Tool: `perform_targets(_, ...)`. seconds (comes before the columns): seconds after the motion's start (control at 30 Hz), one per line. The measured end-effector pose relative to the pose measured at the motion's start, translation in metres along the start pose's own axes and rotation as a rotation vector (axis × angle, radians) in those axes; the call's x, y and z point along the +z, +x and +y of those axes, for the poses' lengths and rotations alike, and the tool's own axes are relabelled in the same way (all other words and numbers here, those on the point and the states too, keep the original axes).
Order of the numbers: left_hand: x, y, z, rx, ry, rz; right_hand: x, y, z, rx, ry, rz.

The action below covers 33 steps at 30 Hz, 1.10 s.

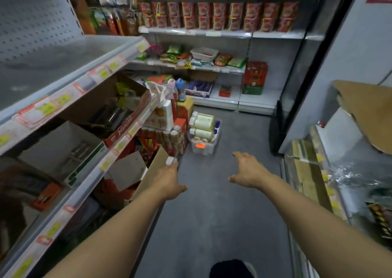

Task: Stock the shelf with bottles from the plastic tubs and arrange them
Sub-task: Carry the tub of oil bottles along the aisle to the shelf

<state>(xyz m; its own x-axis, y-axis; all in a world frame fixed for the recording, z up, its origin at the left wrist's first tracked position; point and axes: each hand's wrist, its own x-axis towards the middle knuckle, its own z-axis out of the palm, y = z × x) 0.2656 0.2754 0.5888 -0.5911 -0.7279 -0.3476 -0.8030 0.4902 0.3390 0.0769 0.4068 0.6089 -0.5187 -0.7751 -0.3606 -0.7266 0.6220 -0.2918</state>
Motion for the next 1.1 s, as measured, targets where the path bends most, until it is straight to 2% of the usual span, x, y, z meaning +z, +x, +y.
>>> perform_targets(0.3,-0.01,0.136,0.093,-0.088,-0.096,0.054,-0.077,0.148,0.075,-0.048,-0.023,-0.051)
perform_targets(0.47,-0.019,0.196,0.132,-0.119,-0.049,0.075,-0.111,0.22,0.1,-0.102,-0.014,-0.079)
perform_targets(0.87,-0.046,0.364,0.142,-0.21,-0.237,0.062,-0.161,0.38,0.111,-0.111,-0.026,-0.123)
perform_targets(1.1,-0.068,0.465,0.136,-0.254,-0.221,0.042,-0.196,0.484,0.095,-0.136,-0.017,-0.114)
